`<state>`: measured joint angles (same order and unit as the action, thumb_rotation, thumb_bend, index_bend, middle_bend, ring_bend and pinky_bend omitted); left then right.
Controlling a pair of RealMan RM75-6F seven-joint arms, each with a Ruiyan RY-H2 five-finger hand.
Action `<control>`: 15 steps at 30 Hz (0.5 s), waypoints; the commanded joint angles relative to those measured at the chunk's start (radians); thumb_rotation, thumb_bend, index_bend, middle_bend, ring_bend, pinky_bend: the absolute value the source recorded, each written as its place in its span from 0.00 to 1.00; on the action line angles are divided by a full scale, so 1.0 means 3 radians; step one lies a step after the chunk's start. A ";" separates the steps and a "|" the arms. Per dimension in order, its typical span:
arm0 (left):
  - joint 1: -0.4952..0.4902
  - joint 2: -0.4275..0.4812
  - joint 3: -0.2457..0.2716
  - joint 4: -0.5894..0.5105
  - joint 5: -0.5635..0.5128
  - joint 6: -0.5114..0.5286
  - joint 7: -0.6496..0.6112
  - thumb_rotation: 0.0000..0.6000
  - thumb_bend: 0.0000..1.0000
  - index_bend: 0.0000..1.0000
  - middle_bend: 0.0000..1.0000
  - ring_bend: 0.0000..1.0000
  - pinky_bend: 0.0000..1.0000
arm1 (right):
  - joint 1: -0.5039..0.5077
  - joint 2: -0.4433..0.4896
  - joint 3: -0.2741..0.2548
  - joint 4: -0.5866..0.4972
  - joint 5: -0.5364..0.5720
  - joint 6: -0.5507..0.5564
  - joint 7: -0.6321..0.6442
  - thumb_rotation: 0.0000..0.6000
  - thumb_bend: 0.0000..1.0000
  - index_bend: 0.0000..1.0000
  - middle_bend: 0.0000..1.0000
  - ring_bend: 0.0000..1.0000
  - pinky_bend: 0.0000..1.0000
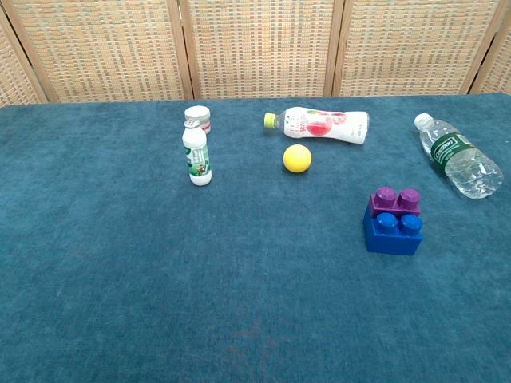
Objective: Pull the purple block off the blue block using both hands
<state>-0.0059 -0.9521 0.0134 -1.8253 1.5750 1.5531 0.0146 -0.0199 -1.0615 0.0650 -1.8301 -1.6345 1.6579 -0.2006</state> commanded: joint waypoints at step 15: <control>-0.0052 -0.0040 -0.0057 -0.0033 -0.0124 -0.0088 0.0115 1.00 0.00 0.00 0.00 0.00 0.00 | 0.0520 0.0057 0.0159 0.0000 0.0261 -0.0856 0.0181 1.00 0.00 0.14 0.00 0.00 0.00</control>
<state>-0.0198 -0.9626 -0.0020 -1.8334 1.5394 1.5284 0.0458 0.0560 -1.0541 0.0820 -1.8310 -1.5971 1.5163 -0.1773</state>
